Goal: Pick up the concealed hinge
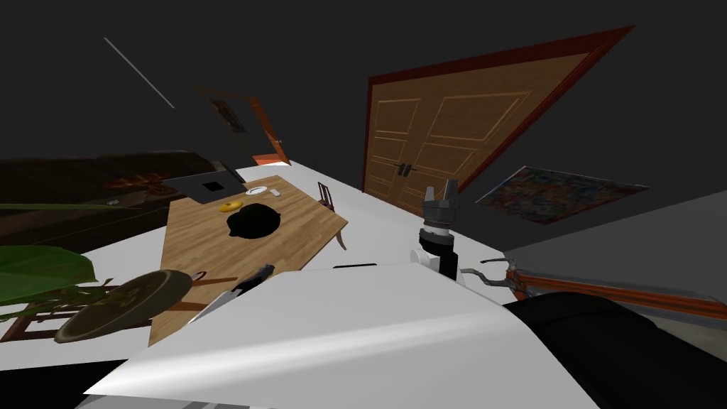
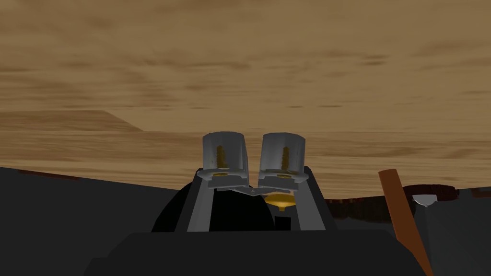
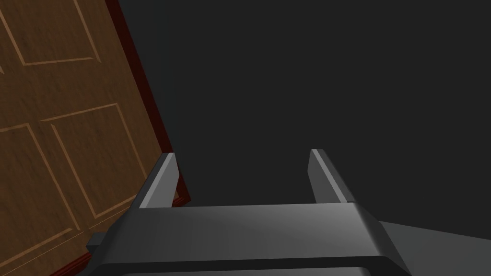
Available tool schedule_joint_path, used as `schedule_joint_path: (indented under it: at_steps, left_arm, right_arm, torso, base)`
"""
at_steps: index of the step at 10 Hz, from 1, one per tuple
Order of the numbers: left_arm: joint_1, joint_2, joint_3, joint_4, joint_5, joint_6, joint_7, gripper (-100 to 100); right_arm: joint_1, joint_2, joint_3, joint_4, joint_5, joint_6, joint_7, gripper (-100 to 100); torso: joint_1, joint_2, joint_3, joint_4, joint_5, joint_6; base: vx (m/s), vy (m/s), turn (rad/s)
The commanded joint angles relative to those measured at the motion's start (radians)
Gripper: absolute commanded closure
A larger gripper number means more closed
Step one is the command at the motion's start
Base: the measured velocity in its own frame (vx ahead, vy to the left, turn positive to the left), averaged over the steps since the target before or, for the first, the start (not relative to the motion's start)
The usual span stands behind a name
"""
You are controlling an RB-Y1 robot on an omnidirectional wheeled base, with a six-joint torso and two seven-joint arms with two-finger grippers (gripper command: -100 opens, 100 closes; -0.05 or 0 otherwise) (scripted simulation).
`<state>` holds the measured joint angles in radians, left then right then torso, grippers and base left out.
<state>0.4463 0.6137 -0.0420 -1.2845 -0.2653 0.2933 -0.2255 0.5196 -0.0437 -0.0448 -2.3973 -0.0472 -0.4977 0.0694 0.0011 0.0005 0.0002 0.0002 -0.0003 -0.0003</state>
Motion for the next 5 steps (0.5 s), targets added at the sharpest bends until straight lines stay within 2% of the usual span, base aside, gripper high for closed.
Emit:
schedule_joint_path:
  at_steps: [1,2,4,5]
  left_arm:
    - [0.011,-0.004,-0.002,-0.034,-0.003,0.018,-0.001,100]
    - [0.026,-0.010,-0.005,-0.066,-0.010,0.043,-0.003,100]
    - [0.026,-0.011,-0.004,-0.069,-0.011,0.039,-0.003,100]
    - [0.026,-0.011,-0.004,-0.071,-0.011,0.041,-0.003,0]
  right_arm:
    - [0.000,0.000,0.000,0.000,0.000,0.000,0.000,0]
    - [0.000,0.000,0.000,0.000,0.000,0.000,0.000,0]
    - [0.000,0.000,0.000,0.000,0.000,0.000,0.000,0]
    - [0.000,0.000,0.000,0.000,0.000,0.000,0.000,0]
  torso:
    - [0.000,0.000,0.000,0.000,0.000,0.000]
    - [0.000,0.000,0.000,0.000,0.000,0.000]
    - [-0.001,0.000,0.000,0.000,0.000,0.000]
    - [-0.001,0.000,0.000,0.000,0.000,0.000]
  base:
    - [0.005,0.022,0.031]
    - [0.008,0.026,0.050]
    - [0.003,0.017,0.018]
    - [0.000,0.000,0.000]
